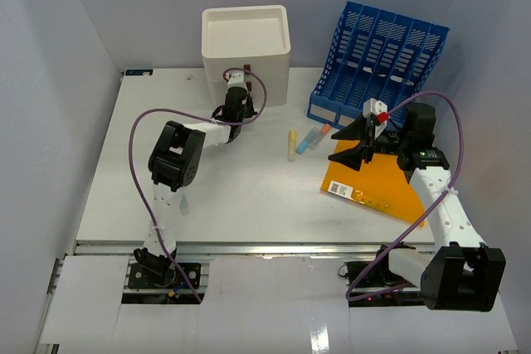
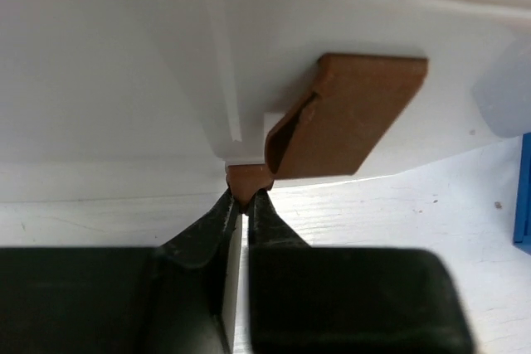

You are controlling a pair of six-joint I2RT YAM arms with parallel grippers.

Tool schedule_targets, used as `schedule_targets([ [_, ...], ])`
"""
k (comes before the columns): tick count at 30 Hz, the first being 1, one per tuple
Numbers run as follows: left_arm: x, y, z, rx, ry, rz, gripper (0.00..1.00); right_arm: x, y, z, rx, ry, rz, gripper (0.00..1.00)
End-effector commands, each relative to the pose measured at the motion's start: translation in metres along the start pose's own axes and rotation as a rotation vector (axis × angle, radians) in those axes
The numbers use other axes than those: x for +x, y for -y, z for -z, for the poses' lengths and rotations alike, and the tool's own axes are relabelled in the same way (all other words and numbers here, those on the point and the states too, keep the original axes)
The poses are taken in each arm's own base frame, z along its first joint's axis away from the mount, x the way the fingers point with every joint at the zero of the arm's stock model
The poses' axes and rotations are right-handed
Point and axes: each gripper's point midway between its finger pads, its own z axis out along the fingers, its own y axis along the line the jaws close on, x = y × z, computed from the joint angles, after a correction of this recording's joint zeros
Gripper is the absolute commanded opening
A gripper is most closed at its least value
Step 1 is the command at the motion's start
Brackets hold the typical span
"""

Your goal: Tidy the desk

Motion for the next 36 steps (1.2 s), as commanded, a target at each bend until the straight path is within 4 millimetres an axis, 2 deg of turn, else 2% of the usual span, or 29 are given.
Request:
schedule_targets([
  [1,-0.029,0.008,0.018,0.046,0.066,0.009,0.09,-0.001,-0.001,0.0,-0.016,0.012,0.02,0.7],
  [8,-0.025,0.013,0.069,0.141,0.06,0.027,0.03,0.008,0.003,-0.001,-0.008,0.002,0.002,0.7],
  [11,-0.007,0.012,0.093,0.181,0.02,0.056,0.02,0.013,0.005,-0.002,-0.002,-0.005,0.003,0.7],
  [13,-0.009,0.017,0.111,0.211,0.023,0.078,0.02,0.016,0.007,-0.002,0.003,-0.011,0.004,0.7],
  [16,0.006,0.017,0.135,0.241,-0.016,0.115,0.03,0.022,0.011,-0.001,0.02,-0.027,-0.007,0.7],
  [18,0.019,0.014,0.146,0.247,-0.046,0.135,0.04,0.028,0.015,-0.002,0.032,-0.038,-0.023,0.69],
  [21,0.025,0.022,0.158,0.298,-0.076,0.167,0.07,0.036,0.025,-0.001,0.075,-0.071,-0.055,0.68],
  [25,0.027,0.028,0.154,0.312,-0.127,0.18,0.45,0.053,0.04,-0.004,0.151,-0.147,-0.099,0.68],
  [26,0.026,0.031,0.155,0.322,-0.135,0.18,0.58,0.058,0.044,-0.005,0.17,-0.17,-0.115,0.68],
  [27,0.024,0.034,0.155,0.335,-0.14,0.179,0.63,0.061,0.049,-0.007,0.196,-0.196,-0.123,0.69],
  [31,0.014,0.042,0.165,0.378,-0.148,0.161,0.74,0.084,0.075,-0.012,0.366,-0.325,-0.176,0.72],
  [33,0.01,0.043,0.179,0.399,-0.149,0.14,0.78,0.103,0.094,-0.015,0.481,-0.431,-0.2,0.75],
  [34,0.001,0.044,0.188,0.41,-0.128,0.134,0.8,0.109,0.098,-0.019,0.517,-0.452,-0.233,0.76],
  [36,-0.004,0.04,0.202,0.415,-0.118,0.126,0.81,0.117,0.113,-0.022,0.58,-0.501,-0.271,0.77],
])
